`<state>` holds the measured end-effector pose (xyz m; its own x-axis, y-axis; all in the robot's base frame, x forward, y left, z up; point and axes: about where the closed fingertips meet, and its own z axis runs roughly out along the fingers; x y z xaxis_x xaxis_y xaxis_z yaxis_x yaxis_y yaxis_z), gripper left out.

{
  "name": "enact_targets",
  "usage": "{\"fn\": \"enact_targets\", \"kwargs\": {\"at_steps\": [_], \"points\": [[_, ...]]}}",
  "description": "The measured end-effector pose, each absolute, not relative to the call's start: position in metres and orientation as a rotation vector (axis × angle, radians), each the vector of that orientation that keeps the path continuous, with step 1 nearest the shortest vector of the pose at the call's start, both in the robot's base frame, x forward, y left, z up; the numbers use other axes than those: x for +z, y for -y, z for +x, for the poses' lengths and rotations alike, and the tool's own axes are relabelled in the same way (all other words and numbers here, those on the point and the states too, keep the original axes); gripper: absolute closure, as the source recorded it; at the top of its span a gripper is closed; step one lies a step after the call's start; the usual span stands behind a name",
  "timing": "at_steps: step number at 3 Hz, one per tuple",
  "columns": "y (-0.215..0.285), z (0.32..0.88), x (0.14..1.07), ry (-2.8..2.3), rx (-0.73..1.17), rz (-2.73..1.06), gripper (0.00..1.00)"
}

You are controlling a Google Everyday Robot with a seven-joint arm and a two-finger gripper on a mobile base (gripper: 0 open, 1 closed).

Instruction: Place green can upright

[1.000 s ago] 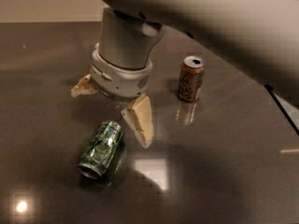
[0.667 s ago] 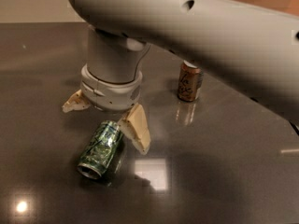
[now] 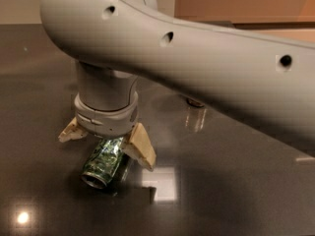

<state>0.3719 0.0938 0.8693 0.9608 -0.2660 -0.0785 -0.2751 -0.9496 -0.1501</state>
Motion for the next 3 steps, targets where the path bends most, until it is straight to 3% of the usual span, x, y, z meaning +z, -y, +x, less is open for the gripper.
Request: {"fn": "enact_targets", "kwargs": {"at_steps": [2, 3], "points": [[-0.095, 0.363, 0.847, -0.325, 0.028, -3.066, 0.0], [-0.095, 0.362, 0.839, -0.336, -0.001, -3.102, 0.18]]}}
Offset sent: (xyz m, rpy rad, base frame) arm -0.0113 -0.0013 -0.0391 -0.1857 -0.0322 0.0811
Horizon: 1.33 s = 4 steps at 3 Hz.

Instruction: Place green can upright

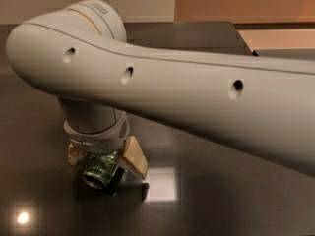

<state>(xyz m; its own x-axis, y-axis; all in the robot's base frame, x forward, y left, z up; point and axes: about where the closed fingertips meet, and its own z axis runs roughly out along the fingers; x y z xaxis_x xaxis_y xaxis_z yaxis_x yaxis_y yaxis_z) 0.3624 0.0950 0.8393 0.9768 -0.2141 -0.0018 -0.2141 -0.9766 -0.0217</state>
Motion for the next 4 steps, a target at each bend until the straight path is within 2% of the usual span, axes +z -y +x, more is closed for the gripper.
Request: {"fn": "enact_targets", "kwargs": {"at_steps": [2, 3, 4], "points": [[-0.096, 0.37, 0.839, -0.435, -0.017, -3.119, 0.65], [-0.095, 0.383, 0.853, -0.587, 0.052, -3.089, 0.87], [-0.091, 0.404, 0.882, -0.8, 0.167, -2.994, 1.0]]}}
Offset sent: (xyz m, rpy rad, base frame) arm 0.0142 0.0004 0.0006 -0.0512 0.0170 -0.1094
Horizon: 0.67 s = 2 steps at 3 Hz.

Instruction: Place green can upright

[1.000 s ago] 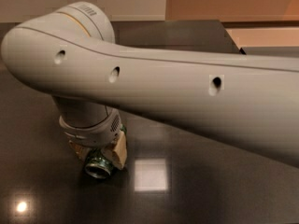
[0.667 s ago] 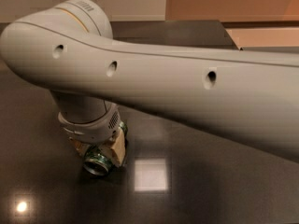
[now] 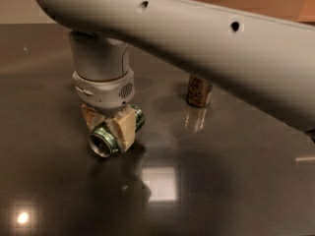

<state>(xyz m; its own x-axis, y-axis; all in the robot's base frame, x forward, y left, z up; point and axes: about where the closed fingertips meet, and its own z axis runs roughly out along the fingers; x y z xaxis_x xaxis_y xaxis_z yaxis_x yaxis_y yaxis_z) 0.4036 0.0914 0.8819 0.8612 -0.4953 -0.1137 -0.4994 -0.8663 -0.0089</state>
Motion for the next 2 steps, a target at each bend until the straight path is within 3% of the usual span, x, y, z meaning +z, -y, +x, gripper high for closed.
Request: {"fn": "enact_targets", "kwargs": {"at_steps": [2], "points": [[-0.073, 0.423, 0.931, -1.245, 0.499, -2.58, 1.0]]}}
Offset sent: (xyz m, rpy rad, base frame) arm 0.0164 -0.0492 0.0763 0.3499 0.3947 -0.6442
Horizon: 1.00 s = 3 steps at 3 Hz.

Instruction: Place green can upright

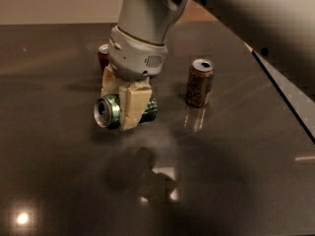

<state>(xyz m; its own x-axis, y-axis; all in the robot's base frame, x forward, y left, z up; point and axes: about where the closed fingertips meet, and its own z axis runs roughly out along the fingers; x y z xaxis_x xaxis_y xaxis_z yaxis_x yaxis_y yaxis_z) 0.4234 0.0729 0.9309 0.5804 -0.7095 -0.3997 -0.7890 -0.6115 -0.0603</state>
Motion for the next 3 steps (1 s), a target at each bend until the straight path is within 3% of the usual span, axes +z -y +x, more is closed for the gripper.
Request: {"fn": "enact_targets", "kwargs": {"at_steps": [3], "points": [[-0.037, 0.405, 0.949, -1.559, 0.935, -1.904, 1.0]]}}
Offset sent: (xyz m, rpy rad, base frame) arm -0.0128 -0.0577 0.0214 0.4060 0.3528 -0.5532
